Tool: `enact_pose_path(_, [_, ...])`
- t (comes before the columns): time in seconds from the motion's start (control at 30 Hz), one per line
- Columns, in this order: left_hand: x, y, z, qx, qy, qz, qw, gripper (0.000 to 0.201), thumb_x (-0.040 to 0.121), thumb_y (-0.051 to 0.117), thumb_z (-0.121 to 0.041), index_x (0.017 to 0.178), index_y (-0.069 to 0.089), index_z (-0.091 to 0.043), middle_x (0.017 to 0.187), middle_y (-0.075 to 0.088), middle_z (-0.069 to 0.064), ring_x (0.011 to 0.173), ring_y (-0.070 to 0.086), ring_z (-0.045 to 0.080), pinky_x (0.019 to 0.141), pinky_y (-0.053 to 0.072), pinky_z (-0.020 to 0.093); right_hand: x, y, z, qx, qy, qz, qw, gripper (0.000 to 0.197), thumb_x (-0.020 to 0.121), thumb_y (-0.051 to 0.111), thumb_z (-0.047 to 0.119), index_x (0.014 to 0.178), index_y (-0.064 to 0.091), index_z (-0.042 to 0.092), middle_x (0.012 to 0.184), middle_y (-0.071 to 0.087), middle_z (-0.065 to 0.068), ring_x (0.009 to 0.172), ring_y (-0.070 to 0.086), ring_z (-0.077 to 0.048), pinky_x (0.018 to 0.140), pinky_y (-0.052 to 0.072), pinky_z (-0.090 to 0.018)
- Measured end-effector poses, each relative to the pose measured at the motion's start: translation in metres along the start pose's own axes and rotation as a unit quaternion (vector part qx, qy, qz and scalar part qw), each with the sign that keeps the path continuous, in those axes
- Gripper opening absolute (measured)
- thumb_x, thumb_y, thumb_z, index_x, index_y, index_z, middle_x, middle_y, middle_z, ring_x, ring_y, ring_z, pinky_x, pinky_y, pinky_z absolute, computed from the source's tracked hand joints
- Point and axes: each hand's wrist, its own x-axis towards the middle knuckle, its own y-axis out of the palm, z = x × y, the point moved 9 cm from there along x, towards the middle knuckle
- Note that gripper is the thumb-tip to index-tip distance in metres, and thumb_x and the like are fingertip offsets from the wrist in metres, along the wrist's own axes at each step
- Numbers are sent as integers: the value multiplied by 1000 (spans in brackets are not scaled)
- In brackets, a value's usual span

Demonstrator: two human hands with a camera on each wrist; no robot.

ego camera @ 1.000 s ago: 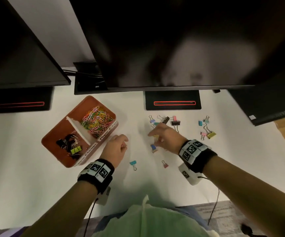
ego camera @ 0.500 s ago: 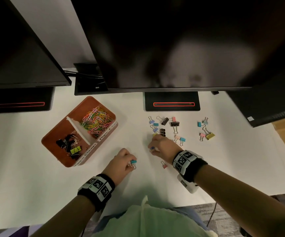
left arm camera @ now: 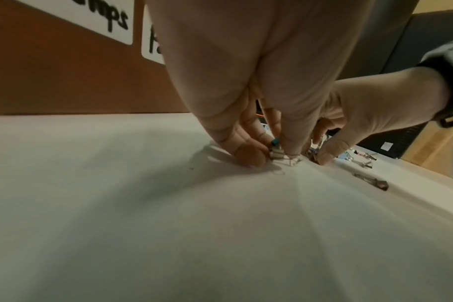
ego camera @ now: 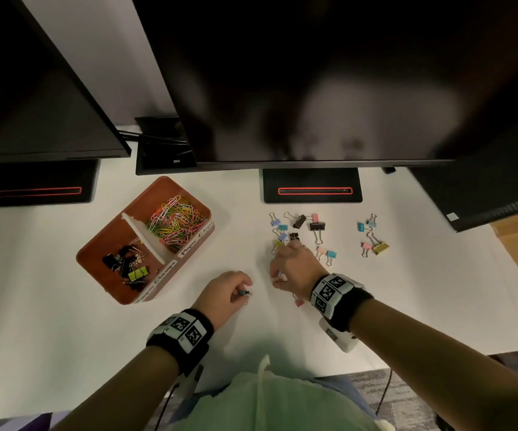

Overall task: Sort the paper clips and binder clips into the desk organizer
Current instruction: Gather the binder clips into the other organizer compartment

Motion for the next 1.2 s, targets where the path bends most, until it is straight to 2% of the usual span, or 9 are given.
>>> enact_pose_path(0.13, [2, -6, 1, -6, 3, -12, 1000, 12, 81, 66, -9, 91, 69, -15, 88, 62, 4, 73, 58, 5, 70, 41, 3, 2, -3, -1, 35, -11, 8, 999, 14, 80, 64, 17, 93, 64, 13, 107, 54, -9, 104, 43, -31, 87, 44, -41])
enact_pose_path(0.27, [2, -10, 9, -45, -26, -37, 998, 13, 83, 65, -10, 94, 68, -17, 91, 67, 4, 81, 64, 15, 79, 51, 19, 4, -9, -7, 84, -21, -28, 996, 12, 78, 62, 5, 89, 63, 10, 103, 51, -13, 89, 52, -32, 78, 50, -42])
enact_pose_path(0.33, [2, -12, 12, -77, -39, -50, 995, 18, 83, 64, -7, 96, 67, -18, 89, 67, 7, 76, 66, 16, 76, 53, 24, 3, -11, -8, 102, -32, -43, 993, 11, 77, 62, 4, 87, 63, 9, 102, 51, -13, 85, 53, -31, 76, 51, -40])
enact_pose_path(0.43, [5, -16, 6, -74, -23, -57, 995, 17, 83, 63, -3, 91, 68, -17, 85, 63, 4, 70, 64, 12, 70, 53, 20, 1, -15, -8, 123, -44, -57, 990, 10, 78, 61, 1, 87, 65, 5, 102, 53, -14, 88, 54, -30, 79, 51, -39])
enact_pose_path(0.53, [13, -20, -5, -28, 9, -59, 998, 12, 83, 65, -8, 90, 69, -16, 85, 62, 3, 73, 64, 15, 77, 53, 27, 0, -13, -9, 121, -48, -54, 990, 17, 80, 60, 3, 96, 66, 5, 104, 56, -15, 95, 54, -31, 85, 49, -39])
enact_pose_path(0.7, [43, -15, -34, 53, 27, -13, 998, 39, 85, 62, -15, 123, 55, -20, 88, 60, 5, 80, 59, 18, 84, 51, 33, 0, -8, -13, 116, -34, -38, 992, 17, 80, 58, 3, 95, 66, 6, 102, 56, -14, 95, 52, -32, 84, 48, -39])
enact_pose_path(0.83, [74, -1, -63, 159, 47, 57, 984, 52, 90, 55, -16, 138, 38, -27, 92, 52, 6, 86, 52, 21, 86, 46, 33, -1, -8, -23, 140, -12, -43, 989, 11, 77, 60, 2, 86, 66, 5, 112, 50, -16, 93, 54, -31, 82, 42, -28])
enact_pose_path(0.97, [94, 6, -70, 205, 37, 93, 974, 40, 88, 56, -17, 128, 50, -17, 113, 54, 14, 103, 54, 30, 91, 42, 34, -3, -10, -29, 143, -17, -43, 989, 13, 78, 60, 2, 89, 66, 6, 110, 57, -13, 95, 54, -31, 85, 41, -28])
enact_pose_path(1.2, [93, 1, -61, 216, 4, 61, 975, 18, 88, 58, -18, 101, 61, -6, 106, 48, 11, 89, 56, 29, 80, 44, 31, -4, -13, -32, 118, -24, -49, 991, 19, 78, 60, 5, 96, 65, 10, 103, 61, -10, 93, 51, -29, 85, 42, -31])
